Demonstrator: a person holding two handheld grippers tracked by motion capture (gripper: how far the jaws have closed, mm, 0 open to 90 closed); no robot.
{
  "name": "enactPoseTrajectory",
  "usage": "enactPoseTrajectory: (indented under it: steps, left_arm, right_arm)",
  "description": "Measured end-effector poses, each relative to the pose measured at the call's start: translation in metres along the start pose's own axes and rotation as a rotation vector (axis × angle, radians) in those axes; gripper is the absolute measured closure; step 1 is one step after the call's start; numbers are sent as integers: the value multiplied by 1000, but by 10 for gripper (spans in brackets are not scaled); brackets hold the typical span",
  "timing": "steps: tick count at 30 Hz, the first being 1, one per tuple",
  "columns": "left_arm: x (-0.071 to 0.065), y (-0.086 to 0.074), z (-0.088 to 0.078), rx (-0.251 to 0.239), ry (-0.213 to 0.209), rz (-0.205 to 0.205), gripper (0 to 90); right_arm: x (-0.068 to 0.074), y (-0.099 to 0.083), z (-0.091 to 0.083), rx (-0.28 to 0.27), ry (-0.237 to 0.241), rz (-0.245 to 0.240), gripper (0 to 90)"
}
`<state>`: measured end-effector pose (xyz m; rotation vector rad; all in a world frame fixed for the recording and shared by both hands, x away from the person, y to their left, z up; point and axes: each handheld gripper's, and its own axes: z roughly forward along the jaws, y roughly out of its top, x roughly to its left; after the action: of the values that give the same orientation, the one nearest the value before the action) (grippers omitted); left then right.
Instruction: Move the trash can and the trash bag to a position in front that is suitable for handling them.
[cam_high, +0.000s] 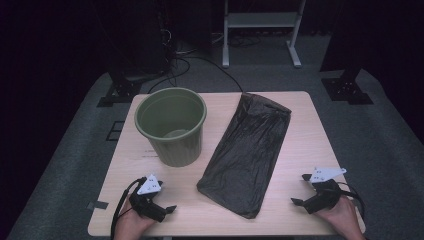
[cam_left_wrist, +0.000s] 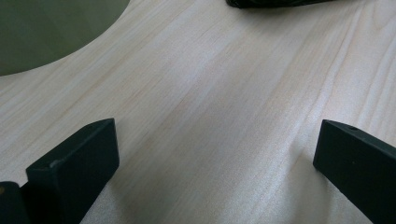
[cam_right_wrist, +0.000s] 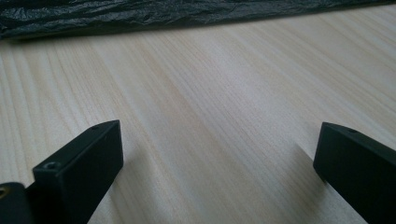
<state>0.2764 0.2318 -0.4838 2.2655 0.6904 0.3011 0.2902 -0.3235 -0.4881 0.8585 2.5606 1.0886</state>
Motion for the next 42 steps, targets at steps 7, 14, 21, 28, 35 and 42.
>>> enactPoseTrajectory:
  steps: [7,14,21,28,35,42]
  left_arm:
    - [0,0,0,0,1,1,0]
    - [0,0,0,0,0,0,0]
    - [0,0,0,1,0,1,0]
    - [0,0,0,1,0,1,0]
    - [0,0,0,1,0,1,0]
    - [0,0,0,0,0,1,0]
  right_arm:
    - [0,2,-3,-32,0,11,0]
    - [7,13,-10,-50,-8,20,53]
    - [17,32,-13,-96,24,4,89]
    - [26,50,2,-80,33,-26,92]
    - [41,70,28,-40,72,-68,92]
    - [50,79,52,4,106,-91,92]
